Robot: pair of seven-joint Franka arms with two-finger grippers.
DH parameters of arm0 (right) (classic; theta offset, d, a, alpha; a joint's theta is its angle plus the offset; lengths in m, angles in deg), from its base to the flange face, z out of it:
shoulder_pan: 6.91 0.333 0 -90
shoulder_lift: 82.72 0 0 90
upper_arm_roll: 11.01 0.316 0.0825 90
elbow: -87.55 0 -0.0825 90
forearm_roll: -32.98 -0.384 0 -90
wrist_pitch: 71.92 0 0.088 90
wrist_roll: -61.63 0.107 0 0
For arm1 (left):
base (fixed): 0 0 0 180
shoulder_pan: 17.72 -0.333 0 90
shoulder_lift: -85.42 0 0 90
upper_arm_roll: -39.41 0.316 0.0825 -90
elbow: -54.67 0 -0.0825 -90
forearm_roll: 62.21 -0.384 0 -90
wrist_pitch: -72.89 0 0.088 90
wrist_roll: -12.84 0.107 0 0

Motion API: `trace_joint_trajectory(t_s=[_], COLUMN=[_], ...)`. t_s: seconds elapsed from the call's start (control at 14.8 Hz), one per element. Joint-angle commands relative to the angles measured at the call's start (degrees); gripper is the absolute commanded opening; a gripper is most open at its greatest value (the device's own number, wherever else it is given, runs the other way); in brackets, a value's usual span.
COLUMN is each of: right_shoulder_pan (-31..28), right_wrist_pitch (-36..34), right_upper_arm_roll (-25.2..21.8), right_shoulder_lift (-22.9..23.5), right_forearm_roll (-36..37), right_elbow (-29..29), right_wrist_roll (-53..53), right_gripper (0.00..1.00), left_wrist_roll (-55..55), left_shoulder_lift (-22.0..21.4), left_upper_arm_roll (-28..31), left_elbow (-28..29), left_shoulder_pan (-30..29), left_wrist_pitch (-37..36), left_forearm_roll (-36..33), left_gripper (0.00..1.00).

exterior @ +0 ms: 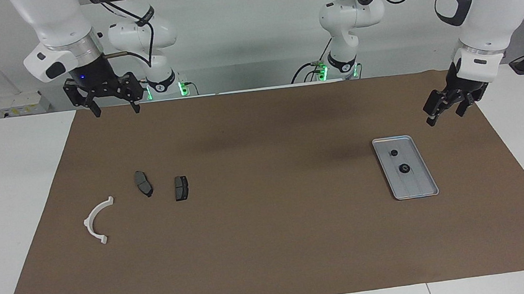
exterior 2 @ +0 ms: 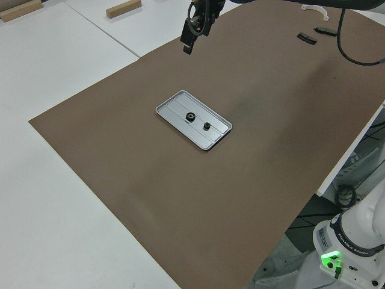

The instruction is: Pick bearing gear from pile to tray

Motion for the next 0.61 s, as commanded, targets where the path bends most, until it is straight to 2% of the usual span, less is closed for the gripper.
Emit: trace_joint_trajectory(t_s=[0.0, 0.07, 0.27, 0.54], right_shoulder_pan=[-0.4, -0.3, -0.3, -0.4], right_wrist_pitch=[1.3, 1.3, 1.3, 1.3], right_upper_arm_roll=[0.0, 0.0, 0.0, 0.0], right_shoulder_lift=[-0.6, -0.6, -0.6, -0.6], right_forearm_roll=[-1.6, -1.6, -1.6, -1.6], right_elbow=[-0.9, -0.9, -0.9, -0.9], right_wrist_roll=[-0.7, -0.7, -0.7, -0.7], right_gripper=[1.00, 1.00, 1.00, 1.00], left_wrist_roll=[1.4, 2.3, 4.5, 4.7], left_shoulder_lift=[0.2, 0.7, 0.6, 0.4], left_upper_arm_roll=[-0.5, -0.7, -1.1, -1.1], left_elbow=[-3.2, -5.3, -5.5, -5.5], left_shoulder_pan=[-0.7, -0.6, -0.4, -0.5], left_wrist_pitch=[-9.2, -12.7, -11.9, -15.4], left_forearm_roll=[0.4, 0.4, 1.3, 1.1], left_gripper=[1.00, 1.00, 1.00, 1.00])
